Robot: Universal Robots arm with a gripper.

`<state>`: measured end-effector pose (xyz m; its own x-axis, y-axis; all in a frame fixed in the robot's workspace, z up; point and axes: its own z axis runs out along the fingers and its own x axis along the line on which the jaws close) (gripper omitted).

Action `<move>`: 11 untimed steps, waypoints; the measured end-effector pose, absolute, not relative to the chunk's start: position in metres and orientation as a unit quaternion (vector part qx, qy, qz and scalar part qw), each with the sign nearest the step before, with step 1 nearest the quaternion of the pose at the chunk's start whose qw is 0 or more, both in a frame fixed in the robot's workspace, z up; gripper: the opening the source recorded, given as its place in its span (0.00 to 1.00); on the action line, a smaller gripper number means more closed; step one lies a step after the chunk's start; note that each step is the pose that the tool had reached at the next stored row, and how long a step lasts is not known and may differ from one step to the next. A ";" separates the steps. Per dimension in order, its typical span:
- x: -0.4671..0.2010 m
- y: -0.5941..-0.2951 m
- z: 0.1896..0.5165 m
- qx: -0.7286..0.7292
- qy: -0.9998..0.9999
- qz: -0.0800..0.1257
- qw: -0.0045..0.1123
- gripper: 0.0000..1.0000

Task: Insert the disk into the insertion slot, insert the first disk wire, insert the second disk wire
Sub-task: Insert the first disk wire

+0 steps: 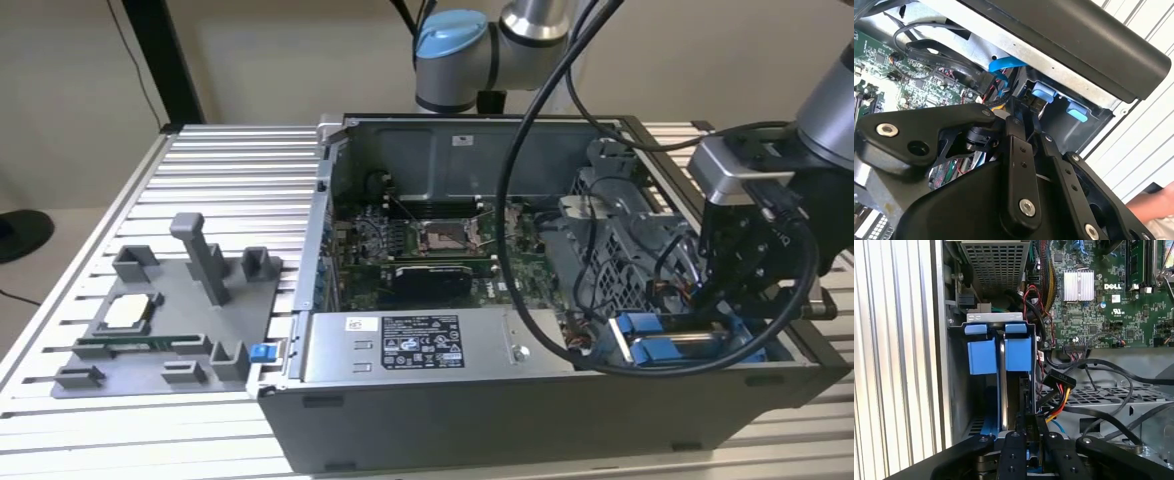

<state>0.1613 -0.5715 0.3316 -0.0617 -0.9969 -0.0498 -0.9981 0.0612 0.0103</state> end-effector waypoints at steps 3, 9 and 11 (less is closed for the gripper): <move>0.161 -0.571 0.333 -0.685 0.728 0.022 0.015 1.00; 0.161 -0.571 0.358 -0.685 0.728 0.021 0.014 1.00; 0.161 -0.571 0.366 -0.685 0.728 0.021 0.014 1.00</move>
